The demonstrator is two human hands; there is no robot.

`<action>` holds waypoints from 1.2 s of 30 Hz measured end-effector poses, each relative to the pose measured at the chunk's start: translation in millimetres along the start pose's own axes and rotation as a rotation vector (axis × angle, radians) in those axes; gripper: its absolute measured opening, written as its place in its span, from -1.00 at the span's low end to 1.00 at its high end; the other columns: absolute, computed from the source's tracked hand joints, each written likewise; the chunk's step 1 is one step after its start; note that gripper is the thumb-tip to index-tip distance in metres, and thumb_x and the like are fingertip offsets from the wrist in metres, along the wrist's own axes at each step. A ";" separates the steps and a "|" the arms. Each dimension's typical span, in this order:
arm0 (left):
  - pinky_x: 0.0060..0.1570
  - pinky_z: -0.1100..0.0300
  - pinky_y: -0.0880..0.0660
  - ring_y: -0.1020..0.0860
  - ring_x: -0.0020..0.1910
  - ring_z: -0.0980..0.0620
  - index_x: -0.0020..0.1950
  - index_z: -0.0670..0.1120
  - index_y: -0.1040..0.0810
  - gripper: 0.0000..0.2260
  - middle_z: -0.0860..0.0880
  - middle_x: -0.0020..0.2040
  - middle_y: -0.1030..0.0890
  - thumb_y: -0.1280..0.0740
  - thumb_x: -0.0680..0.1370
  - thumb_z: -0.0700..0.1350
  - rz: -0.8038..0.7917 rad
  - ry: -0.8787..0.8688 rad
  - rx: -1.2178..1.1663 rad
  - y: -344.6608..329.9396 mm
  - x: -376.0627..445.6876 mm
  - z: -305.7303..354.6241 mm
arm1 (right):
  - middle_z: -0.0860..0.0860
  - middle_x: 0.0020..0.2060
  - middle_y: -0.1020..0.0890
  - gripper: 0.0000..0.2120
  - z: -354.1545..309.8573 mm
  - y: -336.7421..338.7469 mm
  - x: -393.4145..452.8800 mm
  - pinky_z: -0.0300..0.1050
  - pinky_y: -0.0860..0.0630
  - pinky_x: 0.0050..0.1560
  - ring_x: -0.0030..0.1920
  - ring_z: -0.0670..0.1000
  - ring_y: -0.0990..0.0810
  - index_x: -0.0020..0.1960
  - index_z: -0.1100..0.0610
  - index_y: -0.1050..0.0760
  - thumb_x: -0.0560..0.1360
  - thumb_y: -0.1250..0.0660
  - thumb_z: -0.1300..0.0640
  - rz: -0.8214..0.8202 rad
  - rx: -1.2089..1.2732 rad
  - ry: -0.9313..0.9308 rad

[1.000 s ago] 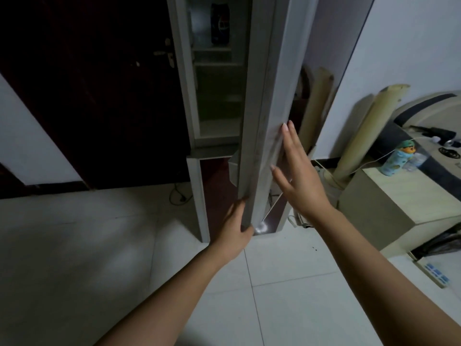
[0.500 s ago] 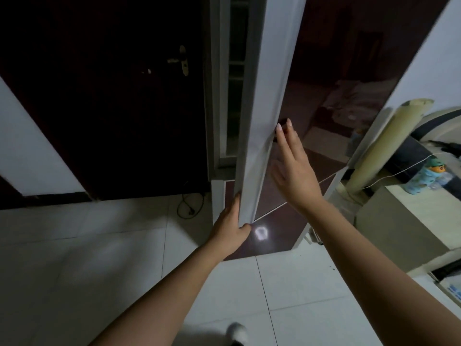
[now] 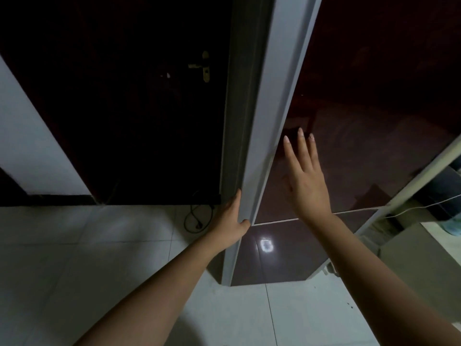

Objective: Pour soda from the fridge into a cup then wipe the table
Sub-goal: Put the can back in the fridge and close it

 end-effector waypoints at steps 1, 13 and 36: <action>0.43 -0.03 -0.22 -0.11 0.50 0.00 0.52 0.09 0.16 -0.29 0.05 0.55 -0.03 -0.26 0.55 -0.10 -0.002 -0.001 0.007 3.6 6.0 -0.6 | 0.11 0.50 0.00 -0.30 0.2 -4.8 5.1 0.07 -0.28 0.33 0.50 0.18 0.09 0.50 0.11 -0.04 0.41 -0.12 0.37 -0.002 -0.012 -0.010; 0.35 -0.03 -0.35 -0.30 0.41 -0.06 0.52 0.04 0.00 -0.34 -0.02 0.48 -0.23 -0.27 0.52 -0.08 -0.120 -0.118 0.186 39.9 65.9 -9.2 | 0.18 0.49 -0.01 -0.11 -4.0 -46.9 40.4 0.07 -0.42 0.20 0.48 0.28 0.04 0.50 0.15 0.06 0.31 -0.31 0.47 -0.001 -0.218 -0.174; 0.36 0.02 -0.22 -0.21 0.43 -0.04 0.49 -0.10 -0.13 -0.53 -0.05 0.45 -0.25 -0.14 0.59 -0.08 -0.181 -0.628 0.841 78.7 34.9 3.3 | 0.13 0.46 -0.21 -0.42 -47.3 -42.4 -71.0 0.09 -0.22 0.41 0.46 0.16 -0.14 0.49 0.15 -0.07 0.53 -0.20 0.15 -0.363 -0.262 -0.631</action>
Point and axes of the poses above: each hand's wrist, its own x-axis towards the middle knuckle, its own y-axis out of the back of the hand, z = x × y, the point moved 6 cm from there along x, towards the middle knuckle
